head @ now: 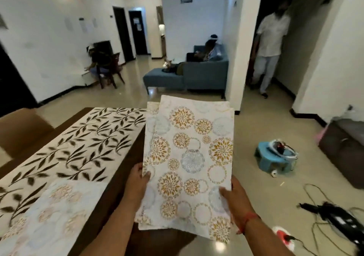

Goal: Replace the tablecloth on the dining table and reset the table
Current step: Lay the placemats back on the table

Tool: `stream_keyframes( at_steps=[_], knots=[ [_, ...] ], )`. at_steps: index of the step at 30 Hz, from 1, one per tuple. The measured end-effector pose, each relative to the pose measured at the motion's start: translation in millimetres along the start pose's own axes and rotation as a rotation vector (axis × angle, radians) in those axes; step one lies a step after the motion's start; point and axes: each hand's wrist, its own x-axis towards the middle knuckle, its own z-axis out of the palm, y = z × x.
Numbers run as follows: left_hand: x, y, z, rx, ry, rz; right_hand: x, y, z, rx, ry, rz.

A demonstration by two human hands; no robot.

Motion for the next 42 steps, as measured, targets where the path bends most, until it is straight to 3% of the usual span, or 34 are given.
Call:
stream_keyframes(
  at_steps=[5,11,17,22,28,31,36,42],
  knots=[
    [1.3,56.9,128.2,-0.154,-0.077,0.004,31.3,-75.6,-111.5,0.013,0.066,-0.092],
    [40.2,91.1,226.8,-0.218,-0.199,0.013,96.8,-118.5,-187.6,-0.009,0.167,-0.158],
    [140.7,106.5,322.8,-0.175,-0.372,0.095,203.3,-138.1,-231.2,-0.042,0.309,-0.165],
    [231.2,143.1,406.1,-0.182,-0.38,0.083,312.1,-170.9,-266.9,-0.079,0.355,-0.153],
    [330.5,170.8,475.5,-0.015,-0.133,0.156,438.2,-189.6,-287.7,-0.102,0.332,-0.154],
    [382.5,173.3,496.7,0.061,-0.084,0.155,499.1,-197.4,-291.1,-0.098,0.305,-0.13],
    [443.5,174.6,530.8,-0.08,-0.064,0.126,603.1,-200.6,-297.1,-0.051,0.207,-0.089],
    [589.7,194.7,570.2,-0.161,0.1,0.022,820.6,-258.6,-269.2,-0.041,-0.01,-0.15]
  ],
)
